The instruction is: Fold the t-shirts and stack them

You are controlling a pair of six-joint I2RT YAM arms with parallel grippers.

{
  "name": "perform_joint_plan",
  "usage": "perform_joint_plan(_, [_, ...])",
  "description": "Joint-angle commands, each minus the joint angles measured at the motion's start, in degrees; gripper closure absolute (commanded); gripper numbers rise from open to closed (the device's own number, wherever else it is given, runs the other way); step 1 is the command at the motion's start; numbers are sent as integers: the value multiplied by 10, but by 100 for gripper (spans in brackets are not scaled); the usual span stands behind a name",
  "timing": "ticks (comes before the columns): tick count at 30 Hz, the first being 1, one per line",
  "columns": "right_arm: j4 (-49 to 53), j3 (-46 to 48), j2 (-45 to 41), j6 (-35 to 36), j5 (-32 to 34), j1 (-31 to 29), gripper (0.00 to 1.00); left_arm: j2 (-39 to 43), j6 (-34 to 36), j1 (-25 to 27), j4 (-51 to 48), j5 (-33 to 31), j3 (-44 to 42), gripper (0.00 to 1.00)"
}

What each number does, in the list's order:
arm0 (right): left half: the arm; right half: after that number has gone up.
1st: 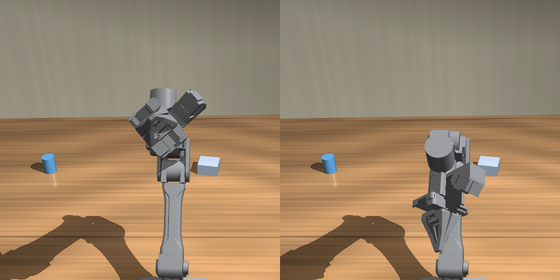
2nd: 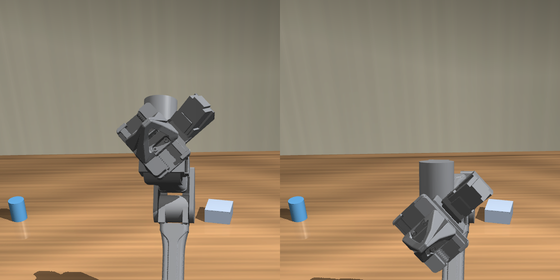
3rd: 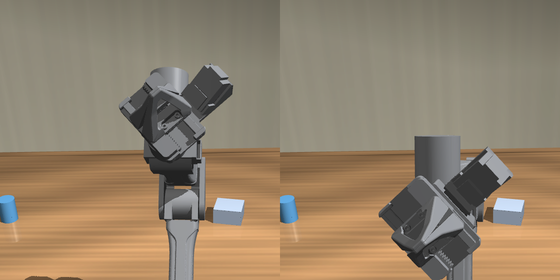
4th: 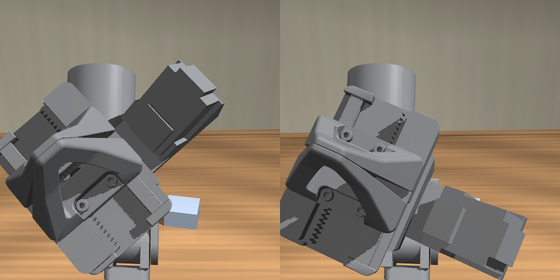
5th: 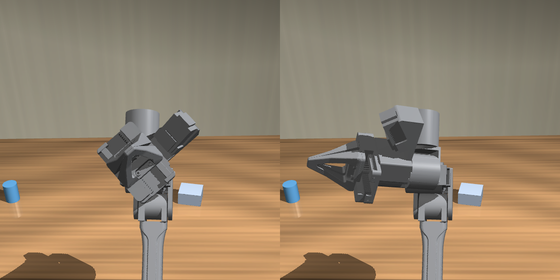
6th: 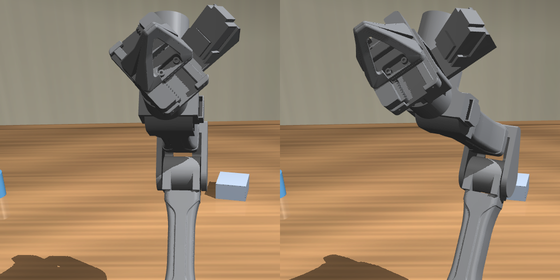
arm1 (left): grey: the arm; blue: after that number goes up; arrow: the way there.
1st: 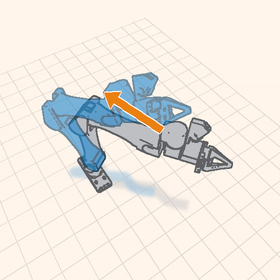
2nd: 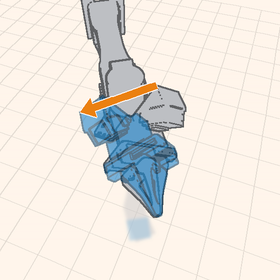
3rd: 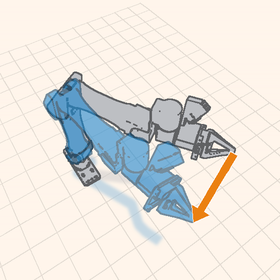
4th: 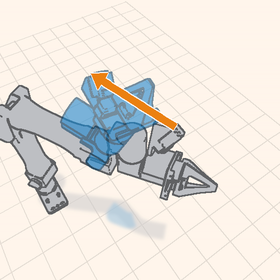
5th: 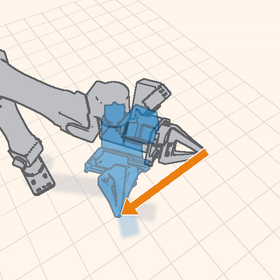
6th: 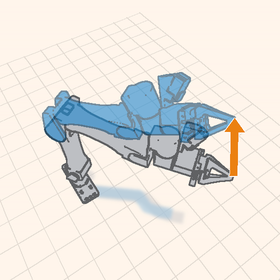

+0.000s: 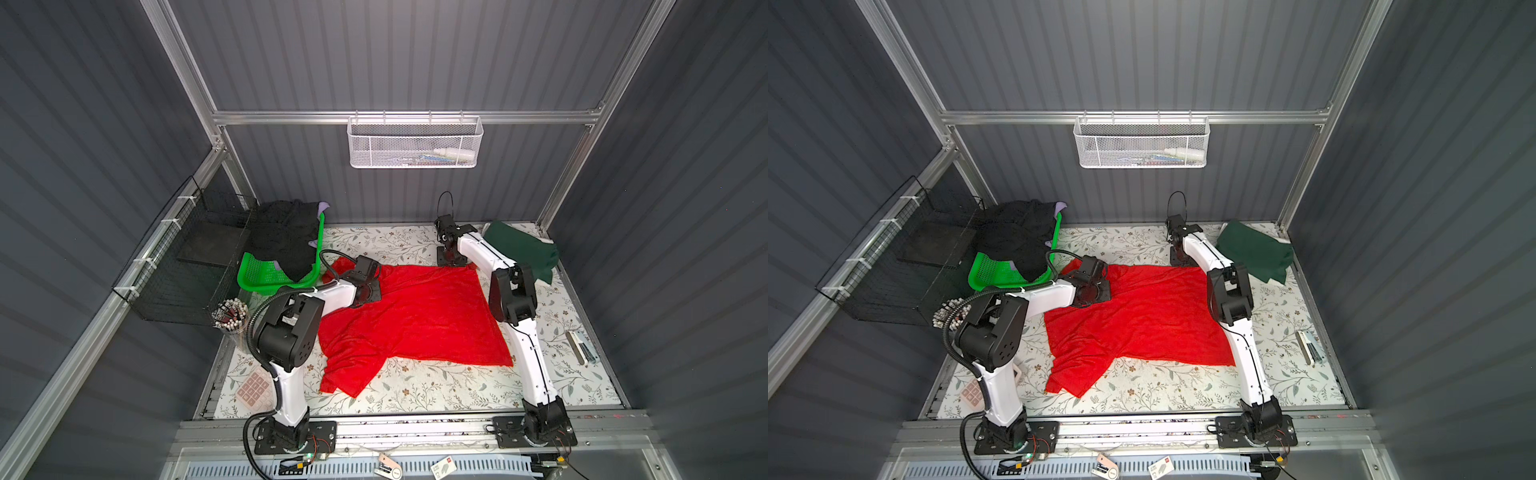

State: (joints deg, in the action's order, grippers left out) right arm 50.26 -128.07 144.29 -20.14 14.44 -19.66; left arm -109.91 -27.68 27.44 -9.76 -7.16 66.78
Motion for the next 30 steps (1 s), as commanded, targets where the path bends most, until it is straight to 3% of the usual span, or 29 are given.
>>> perform_joint_plan(1, [31,-16,8,6,11,1,52,-15,1,2,-8,21,0,100])
perform_joint_plan(11, [37,-19,-2,9,82,1,70,-18,7,2,-14,18,8,100])
perform_joint_plan(15, [32,-18,-15,9,100,1,93,-16,7,2,-13,17,5,100])
perform_joint_plan(24, [31,1,-59,1,135,1,93,-18,10,2,-14,7,4,100])
perform_joint_plan(30, [2,102,-139,-34,150,-7,90,-22,-5,-3,-8,12,-8,100])
